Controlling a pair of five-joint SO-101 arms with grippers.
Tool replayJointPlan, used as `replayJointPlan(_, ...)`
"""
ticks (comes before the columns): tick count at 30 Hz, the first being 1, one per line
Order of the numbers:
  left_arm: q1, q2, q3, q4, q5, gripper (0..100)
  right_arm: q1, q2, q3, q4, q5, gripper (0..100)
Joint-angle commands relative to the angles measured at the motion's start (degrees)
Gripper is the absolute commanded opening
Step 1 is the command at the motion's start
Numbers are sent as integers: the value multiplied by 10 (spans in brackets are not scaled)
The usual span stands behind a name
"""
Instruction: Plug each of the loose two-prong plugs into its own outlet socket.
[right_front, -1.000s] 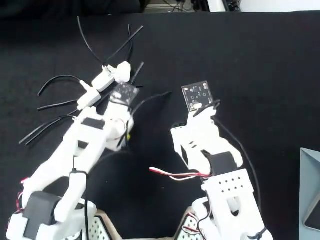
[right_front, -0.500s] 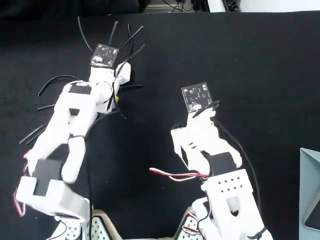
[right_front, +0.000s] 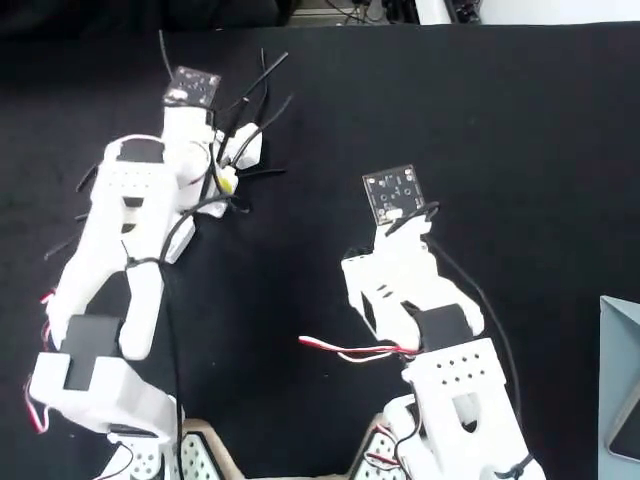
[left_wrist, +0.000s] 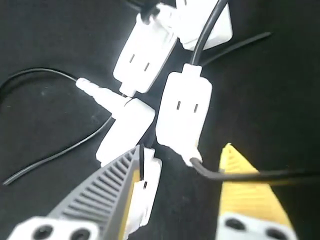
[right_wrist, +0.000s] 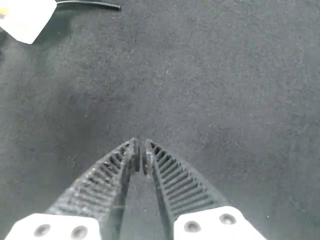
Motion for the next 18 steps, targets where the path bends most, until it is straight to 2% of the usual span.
replayJointPlan(1,-21,-38,-53,35,5,263,5,-9,-3,-10,-5,18)
replayJointPlan(11,-52,-184,-103,170,5,259,5,-10,-3,-6,-5,15)
replayJointPlan(18,-46,-332,-22,181,4,80,5,-12,-3,-6,-5,15)
